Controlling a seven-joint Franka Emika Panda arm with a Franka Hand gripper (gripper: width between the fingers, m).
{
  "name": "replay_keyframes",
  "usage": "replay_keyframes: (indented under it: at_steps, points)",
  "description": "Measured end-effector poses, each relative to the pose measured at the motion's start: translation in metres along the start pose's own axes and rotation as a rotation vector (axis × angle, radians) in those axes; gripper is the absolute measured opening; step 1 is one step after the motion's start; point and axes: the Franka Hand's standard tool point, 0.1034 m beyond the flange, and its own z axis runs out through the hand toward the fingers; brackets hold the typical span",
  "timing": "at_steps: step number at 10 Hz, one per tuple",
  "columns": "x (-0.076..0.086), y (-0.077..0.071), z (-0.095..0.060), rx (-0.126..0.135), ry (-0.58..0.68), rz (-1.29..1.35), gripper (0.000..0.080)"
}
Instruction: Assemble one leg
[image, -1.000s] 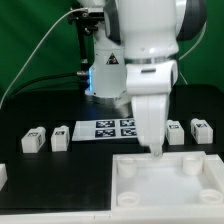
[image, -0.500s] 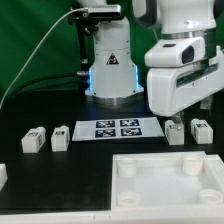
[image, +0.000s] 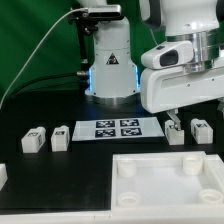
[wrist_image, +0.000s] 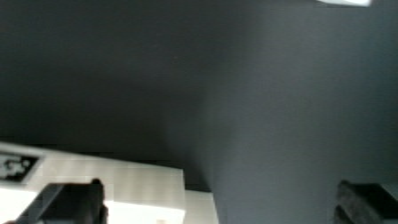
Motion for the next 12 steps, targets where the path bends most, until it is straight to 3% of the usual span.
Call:
replay_keyframes:
  at_steps: [2,6,8,12]
  points:
    - [-0.009,-0.009,0.006,0.025,-0.021,0.244,0.0649]
    - [-0.023,-0.036,0.012,0.027,-0.094,0.229,0.0649]
    - [-0.037,-0.045,0.015,0.025,-0.31,0.214,0.0649]
    - [-0.036,-0.035,0.011,0.057,-0.667,0.218,0.0649]
